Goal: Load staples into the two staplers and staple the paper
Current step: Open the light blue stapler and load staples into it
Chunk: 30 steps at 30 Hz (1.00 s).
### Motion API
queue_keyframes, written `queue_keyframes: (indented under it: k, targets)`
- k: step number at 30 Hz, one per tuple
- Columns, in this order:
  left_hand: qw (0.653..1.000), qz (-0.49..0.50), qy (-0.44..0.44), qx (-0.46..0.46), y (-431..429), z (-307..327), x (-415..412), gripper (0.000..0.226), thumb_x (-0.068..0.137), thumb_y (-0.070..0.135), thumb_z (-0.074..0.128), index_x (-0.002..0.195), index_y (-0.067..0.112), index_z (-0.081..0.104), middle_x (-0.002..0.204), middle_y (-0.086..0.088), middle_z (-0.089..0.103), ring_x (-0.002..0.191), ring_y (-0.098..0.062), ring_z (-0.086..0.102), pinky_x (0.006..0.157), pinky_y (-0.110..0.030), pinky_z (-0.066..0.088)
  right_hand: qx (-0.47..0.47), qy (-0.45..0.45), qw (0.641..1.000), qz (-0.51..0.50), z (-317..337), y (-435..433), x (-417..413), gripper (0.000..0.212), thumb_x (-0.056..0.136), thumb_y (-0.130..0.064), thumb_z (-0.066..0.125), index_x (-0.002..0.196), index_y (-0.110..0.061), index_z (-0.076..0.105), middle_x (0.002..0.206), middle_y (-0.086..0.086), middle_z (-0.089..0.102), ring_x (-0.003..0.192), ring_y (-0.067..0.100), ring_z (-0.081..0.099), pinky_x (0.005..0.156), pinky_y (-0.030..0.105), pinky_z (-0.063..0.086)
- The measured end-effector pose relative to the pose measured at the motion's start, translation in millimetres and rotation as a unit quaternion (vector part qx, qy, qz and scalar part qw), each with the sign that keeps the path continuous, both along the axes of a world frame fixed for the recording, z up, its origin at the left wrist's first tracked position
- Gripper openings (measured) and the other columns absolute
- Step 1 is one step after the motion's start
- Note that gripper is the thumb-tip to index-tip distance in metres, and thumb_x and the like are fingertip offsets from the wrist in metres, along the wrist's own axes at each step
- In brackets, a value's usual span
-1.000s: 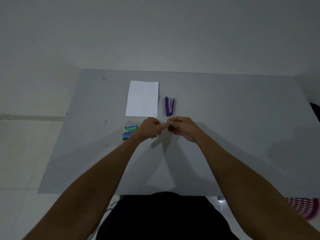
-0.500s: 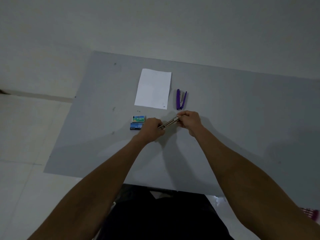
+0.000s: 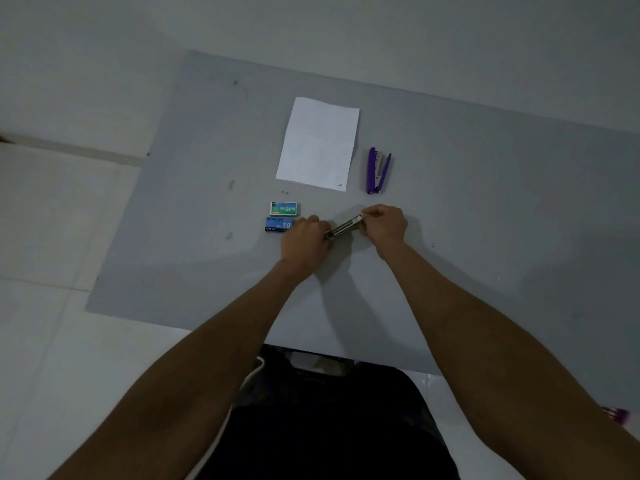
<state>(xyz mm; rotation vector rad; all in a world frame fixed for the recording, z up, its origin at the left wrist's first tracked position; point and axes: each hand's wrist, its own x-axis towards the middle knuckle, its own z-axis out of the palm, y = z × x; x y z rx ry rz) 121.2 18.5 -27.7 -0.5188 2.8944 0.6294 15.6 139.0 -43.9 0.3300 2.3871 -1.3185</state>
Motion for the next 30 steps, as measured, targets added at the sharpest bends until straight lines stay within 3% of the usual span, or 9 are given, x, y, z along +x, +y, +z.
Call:
queue_keyframes:
  k: [5, 8, 11, 14, 17, 23, 30]
  targets:
    - [1.0, -0.007, -0.01, 0.01, -3, 2, 3, 0.025, 0.088, 0.031, 0.062, 0.103, 0.012, 0.066, 0.101, -0.01, 0.061, 0.096, -0.029, 0.058, 0.068, -0.035, 0.045, 0.041, -0.007, 0.999, 0.029, 3, -1, -3, 0.012, 0.079, 0.001, 0.065, 0.085, -0.003, 0.075, 0.089, 0.016, 0.073, 0.083, 0.031, 0.071, 0.079, 0.043, 0.059]
    - [1.0, -0.018, -0.01, 0.012, -10, 6, 5, 0.031, 0.087, 0.039, 0.062, 0.102, 0.012, 0.066, 0.101, -0.009, 0.061, 0.094, -0.027, 0.059, 0.068, -0.035, 0.048, 0.106, 0.03, 0.993, 0.031, 13, -5, -4, 0.022, 0.086, -0.006, 0.051, 0.084, -0.001, 0.072, 0.089, 0.017, 0.072, 0.082, 0.028, 0.068, 0.076, 0.035, 0.058]
    - [1.0, 0.003, -0.004, 0.029, -22, 15, 7, 0.042, 0.087, 0.045, 0.062, 0.113, 0.013, 0.066, 0.111, -0.006, 0.062, 0.102, -0.025, 0.06, 0.079, -0.037, 0.051, 0.138, 0.066, 0.988, 0.027, 29, -16, -7, 0.026, 0.09, -0.009, 0.045, 0.092, -0.001, 0.07, 0.096, 0.017, 0.07, 0.087, 0.029, 0.067, 0.073, 0.033, 0.054]
    - [0.999, 0.036, -0.006, 0.028, -38, 21, 9, 0.041, 0.084, 0.044, 0.063, 0.114, 0.016, 0.066, 0.119, -0.005, 0.06, 0.112, -0.026, 0.056, 0.085, -0.037, 0.048, 0.136, 0.095, 0.985, 0.053, 41, -37, -9, 0.025, 0.091, -0.01, 0.045, 0.088, -0.003, 0.069, 0.097, 0.015, 0.07, 0.088, 0.03, 0.066, 0.073, 0.033, 0.053]
    - [0.999, 0.053, -0.004, 0.008, -58, 24, 14, 0.03, 0.086, 0.03, 0.061, 0.107, 0.009, 0.065, 0.112, -0.01, 0.06, 0.106, -0.03, 0.057, 0.076, -0.036, 0.048, 0.122, 0.115, 0.976, 0.137, 43, -62, -6, 0.023, 0.088, -0.009, 0.047, 0.08, -0.006, 0.068, 0.091, 0.01, 0.071, 0.082, 0.025, 0.064, 0.067, 0.031, 0.051]
    - [0.992, 0.123, -0.016, 0.014, -86, 19, 32, 0.033, 0.082, 0.023, 0.064, 0.11, 0.008, 0.054, 0.114, -0.012, 0.057, 0.103, -0.03, 0.055, 0.072, -0.038, 0.045, 0.124, 0.083, 0.941, 0.304, 28, -94, 17, 0.017, 0.082, -0.012, 0.058, 0.079, -0.015, 0.074, 0.089, 0.006, 0.074, 0.084, 0.023, 0.067, 0.076, 0.034, 0.057]
    - [0.976, 0.192, -0.017, 0.102, -84, 6, 29, 0.039, 0.082, 0.02, 0.065, 0.115, 0.006, 0.053, 0.105, -0.017, 0.066, 0.099, -0.034, 0.061, 0.071, -0.036, 0.044, 0.145, 0.03, 0.936, 0.32, 19, -105, 37, 0.016, 0.081, -0.018, 0.065, 0.091, -0.013, 0.076, 0.096, 0.01, 0.073, 0.088, 0.025, 0.066, 0.075, 0.032, 0.054]
